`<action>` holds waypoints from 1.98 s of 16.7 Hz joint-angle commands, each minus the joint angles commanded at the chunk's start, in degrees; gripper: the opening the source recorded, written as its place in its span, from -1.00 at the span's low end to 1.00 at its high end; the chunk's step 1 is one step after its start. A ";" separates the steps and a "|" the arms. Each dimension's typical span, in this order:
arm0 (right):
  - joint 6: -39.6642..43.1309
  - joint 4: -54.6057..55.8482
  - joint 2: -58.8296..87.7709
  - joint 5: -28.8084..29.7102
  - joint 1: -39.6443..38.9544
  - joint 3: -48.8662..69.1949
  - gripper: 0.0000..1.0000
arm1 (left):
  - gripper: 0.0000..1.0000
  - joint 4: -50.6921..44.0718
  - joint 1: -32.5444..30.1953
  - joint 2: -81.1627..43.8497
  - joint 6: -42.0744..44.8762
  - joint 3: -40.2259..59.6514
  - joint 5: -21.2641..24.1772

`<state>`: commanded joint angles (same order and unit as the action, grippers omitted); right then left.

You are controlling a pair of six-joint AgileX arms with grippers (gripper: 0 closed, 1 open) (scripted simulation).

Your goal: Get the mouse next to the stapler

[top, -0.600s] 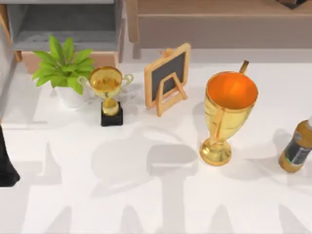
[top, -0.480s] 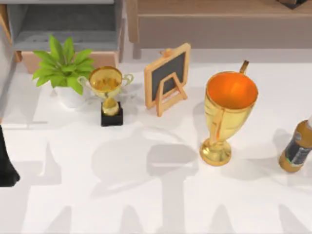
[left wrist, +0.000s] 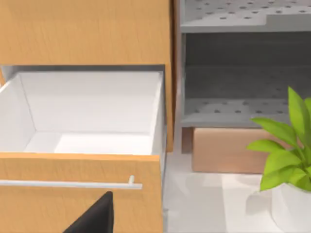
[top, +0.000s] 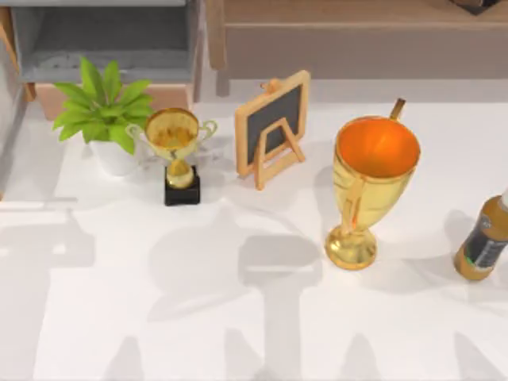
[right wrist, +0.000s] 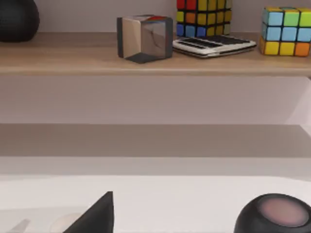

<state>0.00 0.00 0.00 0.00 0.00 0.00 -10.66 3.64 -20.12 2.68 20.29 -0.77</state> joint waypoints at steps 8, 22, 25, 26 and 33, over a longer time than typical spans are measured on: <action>0.00 0.00 0.00 0.00 0.00 0.00 1.00 | 1.00 -23.90 5.53 -46.67 7.22 44.20 0.93; 0.00 0.00 0.00 0.00 0.00 0.00 1.00 | 1.00 -62.54 15.45 -119.84 18.07 112.57 2.96; 0.00 0.00 0.00 0.00 0.00 0.00 1.00 | 1.00 -66.20 15.75 -127.05 19.08 120.24 3.00; 0.00 0.00 0.00 0.00 0.00 0.00 1.00 | 1.00 -66.85 15.63 -128.62 19.25 121.88 3.07; 0.00 0.00 0.00 0.00 0.00 0.00 1.00 | 1.00 -67.34 15.43 -130.36 19.34 123.65 3.20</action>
<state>0.00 0.00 0.00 0.00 0.00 0.00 -78.00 19.07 -150.48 22.02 143.95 2.44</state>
